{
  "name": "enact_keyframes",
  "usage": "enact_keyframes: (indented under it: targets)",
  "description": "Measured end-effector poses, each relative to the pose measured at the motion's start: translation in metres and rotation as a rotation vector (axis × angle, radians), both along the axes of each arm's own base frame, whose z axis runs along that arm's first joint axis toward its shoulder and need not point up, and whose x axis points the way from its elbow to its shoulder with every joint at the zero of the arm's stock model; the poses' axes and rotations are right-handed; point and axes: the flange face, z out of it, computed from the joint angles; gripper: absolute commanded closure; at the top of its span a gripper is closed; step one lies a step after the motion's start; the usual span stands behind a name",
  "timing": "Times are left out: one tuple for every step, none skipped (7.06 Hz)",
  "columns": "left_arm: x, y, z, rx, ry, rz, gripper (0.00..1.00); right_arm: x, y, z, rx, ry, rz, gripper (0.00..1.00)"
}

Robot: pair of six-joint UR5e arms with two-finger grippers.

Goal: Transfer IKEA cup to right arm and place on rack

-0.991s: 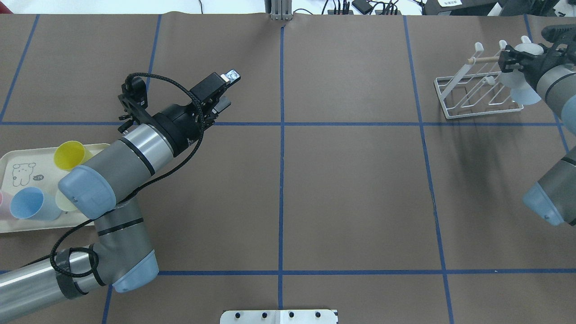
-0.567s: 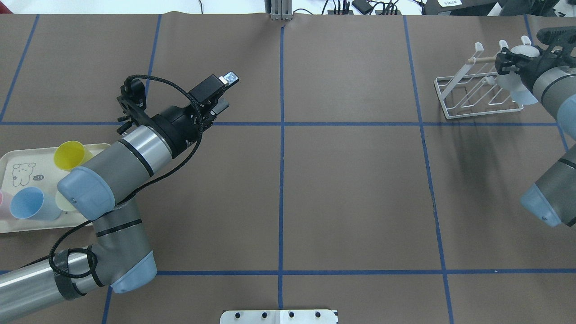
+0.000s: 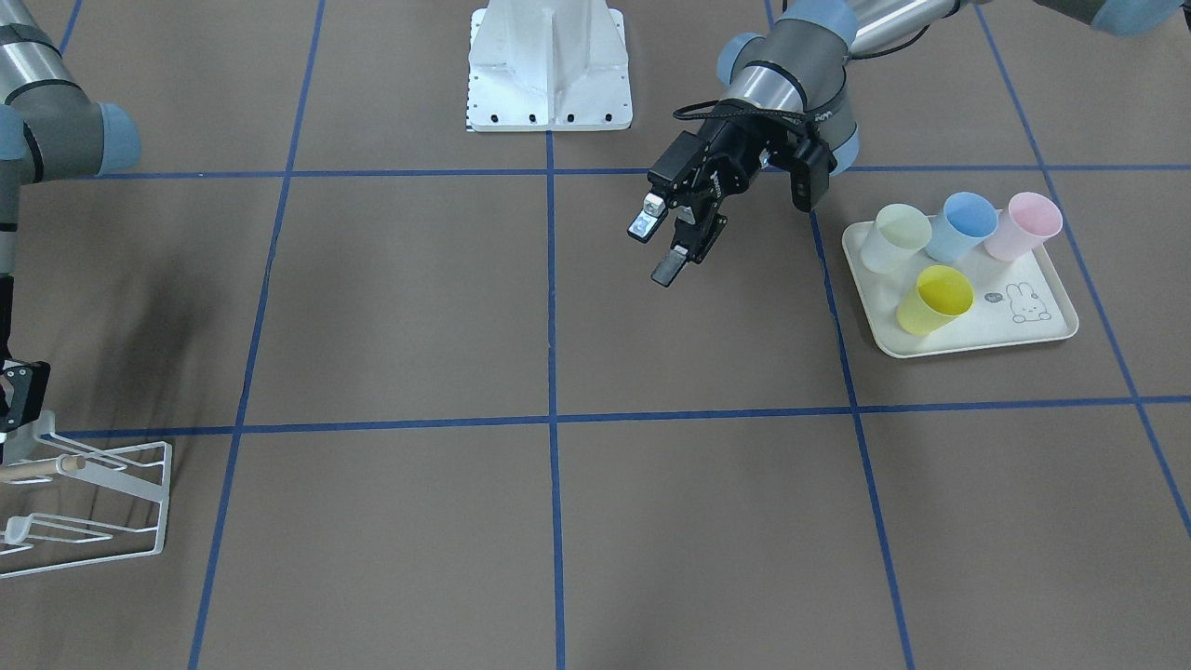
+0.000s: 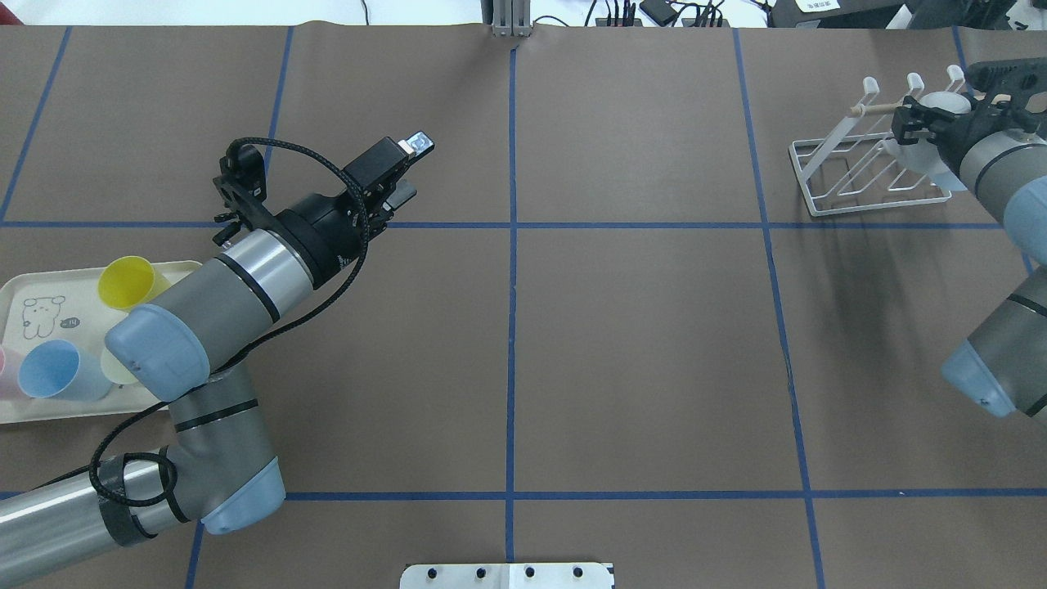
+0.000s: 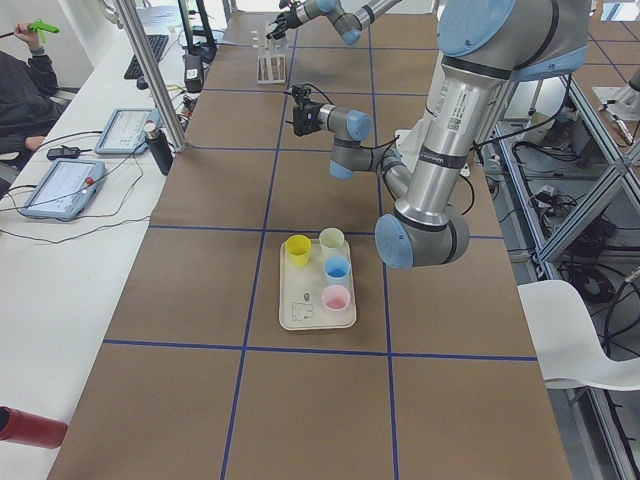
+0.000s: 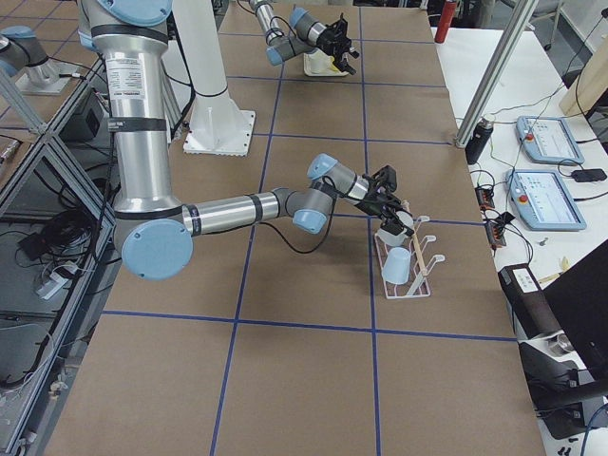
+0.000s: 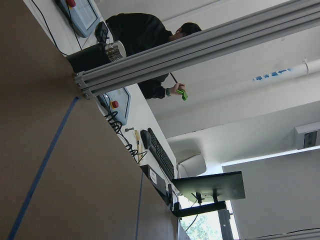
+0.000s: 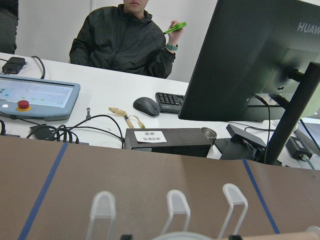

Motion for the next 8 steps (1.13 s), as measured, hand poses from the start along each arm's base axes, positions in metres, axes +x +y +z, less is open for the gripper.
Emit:
enact_keyframes:
  targets:
    - [0.0,0.0,0.0,-0.001,0.002,0.0,0.0,0.001,0.001,0.003,0.01,-0.006,0.0,1.0]
    - [0.0,0.0,0.0,-0.003,0.003,0.001,0.0,0.003,0.003,0.006,0.018,-0.011,0.0,1.0]
    - [0.0,0.0,0.0,-0.004,0.005,0.001,0.0,0.005,0.004,0.009,0.021,-0.011,0.001,1.0]
    - [0.0,0.0,0.0,-0.005,0.006,0.002,0.0,0.007,0.005,0.012,0.02,-0.006,0.002,1.0]
    - [0.001,0.001,0.0,-0.005,0.006,0.002,0.0,0.01,0.007,0.015,0.016,0.0,0.004,1.0]
    - [0.001,0.001,0.0,-0.005,0.006,0.002,0.0,0.014,0.009,0.02,0.012,0.005,0.008,1.0]
    - [0.001,0.001,0.0,-0.005,0.006,0.002,0.0,0.017,0.01,0.023,0.008,0.01,0.012,1.0]
    - [0.001,0.001,0.0,-0.005,0.006,0.002,0.0,0.019,0.01,0.024,0.007,0.012,0.016,0.86]
